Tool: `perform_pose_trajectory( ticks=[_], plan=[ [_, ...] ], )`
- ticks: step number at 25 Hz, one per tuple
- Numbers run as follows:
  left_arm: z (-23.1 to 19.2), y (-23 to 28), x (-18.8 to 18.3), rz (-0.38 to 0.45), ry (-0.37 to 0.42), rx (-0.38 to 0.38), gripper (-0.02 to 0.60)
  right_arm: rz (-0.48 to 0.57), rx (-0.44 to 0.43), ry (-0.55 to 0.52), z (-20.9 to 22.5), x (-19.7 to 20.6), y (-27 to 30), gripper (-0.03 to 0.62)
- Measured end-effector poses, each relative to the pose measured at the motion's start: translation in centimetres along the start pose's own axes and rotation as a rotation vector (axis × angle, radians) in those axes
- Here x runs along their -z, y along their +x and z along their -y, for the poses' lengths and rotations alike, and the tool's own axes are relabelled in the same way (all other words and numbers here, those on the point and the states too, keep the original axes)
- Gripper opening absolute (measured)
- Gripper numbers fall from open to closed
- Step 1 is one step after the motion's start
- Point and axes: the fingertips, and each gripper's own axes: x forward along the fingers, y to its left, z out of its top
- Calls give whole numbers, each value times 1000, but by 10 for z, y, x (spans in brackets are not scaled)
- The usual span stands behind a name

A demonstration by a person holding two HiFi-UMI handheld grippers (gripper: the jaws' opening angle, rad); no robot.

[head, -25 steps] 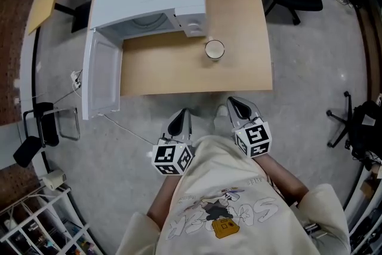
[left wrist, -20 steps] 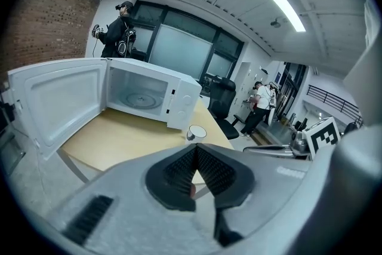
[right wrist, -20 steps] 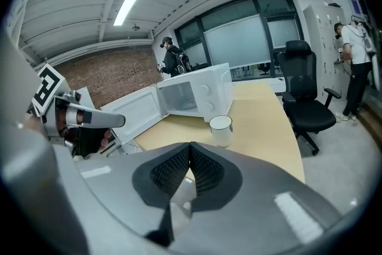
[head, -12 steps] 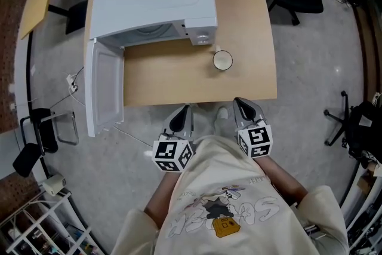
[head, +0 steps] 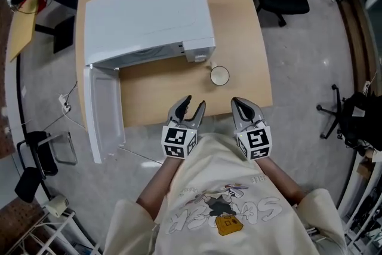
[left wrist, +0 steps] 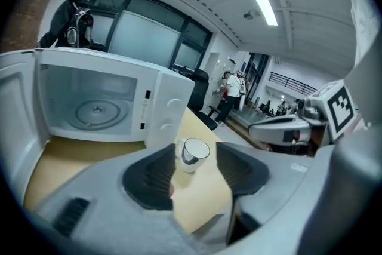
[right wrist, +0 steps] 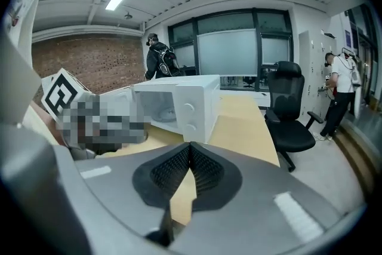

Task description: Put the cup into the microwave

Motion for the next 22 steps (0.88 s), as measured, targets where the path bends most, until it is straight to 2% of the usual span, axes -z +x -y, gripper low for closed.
perform_pose_trajectory(
  ticks=[2, 4, 8, 15, 16, 19, 22],
  plan=[
    [5, 32, 9, -26, 75, 24, 344, -2, 2, -8, 11, -1, -7, 6],
    [9, 68, 17, -47, 165, 34, 401, 5, 30, -12, 29, -4, -17, 6],
    [10, 135, 45, -116, 303, 25, 462, -9, 102, 11, 63, 4, -36, 6],
    [0, 198, 63, -160, 381, -29, 458, -37, 205, 29, 109, 20, -68, 6],
    [-1, 200, 63, -147, 383, -35, 413, -37, 214, 33, 114, 21, -70, 6],
    [-3, 201, 59, -115, 377, -58, 405, -33, 222, 43, 126, 23, -73, 6],
    [5, 192, 64, -129, 357, -72, 405, -29, 203, 46, 130, 23, -75, 6]
  ],
)
